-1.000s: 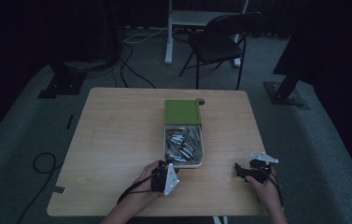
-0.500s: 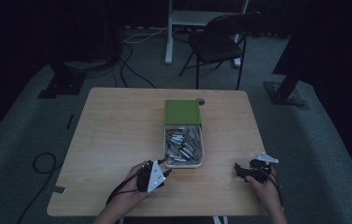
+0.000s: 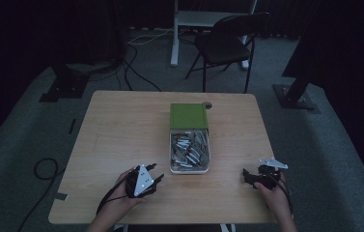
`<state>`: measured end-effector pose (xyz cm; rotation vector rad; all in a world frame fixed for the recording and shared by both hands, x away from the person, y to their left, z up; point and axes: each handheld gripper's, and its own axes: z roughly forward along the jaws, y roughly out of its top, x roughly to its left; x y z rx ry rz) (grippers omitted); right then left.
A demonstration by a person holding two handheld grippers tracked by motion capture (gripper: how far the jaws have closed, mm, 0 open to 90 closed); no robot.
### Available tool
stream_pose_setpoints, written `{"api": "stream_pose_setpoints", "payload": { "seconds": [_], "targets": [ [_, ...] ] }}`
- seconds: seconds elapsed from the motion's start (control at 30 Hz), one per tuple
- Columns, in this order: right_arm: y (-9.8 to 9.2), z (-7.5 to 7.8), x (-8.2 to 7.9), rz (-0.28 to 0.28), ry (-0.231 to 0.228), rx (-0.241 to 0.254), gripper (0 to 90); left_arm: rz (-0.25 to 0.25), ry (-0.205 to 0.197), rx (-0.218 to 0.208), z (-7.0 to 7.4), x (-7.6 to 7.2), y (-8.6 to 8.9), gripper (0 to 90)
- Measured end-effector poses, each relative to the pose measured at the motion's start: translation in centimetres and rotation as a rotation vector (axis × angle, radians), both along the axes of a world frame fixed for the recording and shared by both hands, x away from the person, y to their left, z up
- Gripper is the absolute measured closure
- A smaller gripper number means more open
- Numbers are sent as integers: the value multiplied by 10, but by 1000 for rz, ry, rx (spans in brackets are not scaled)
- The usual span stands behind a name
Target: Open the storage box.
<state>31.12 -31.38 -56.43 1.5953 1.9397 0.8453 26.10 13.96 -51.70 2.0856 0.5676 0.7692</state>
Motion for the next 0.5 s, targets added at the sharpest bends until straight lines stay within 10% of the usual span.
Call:
{"api": "stream_pose_setpoints", "payload": {
  "seconds": [0.5],
  "targets": [
    [0,0,0,0,0,0,110,130,98,-82,-15,8,48,428]
  ]
}}
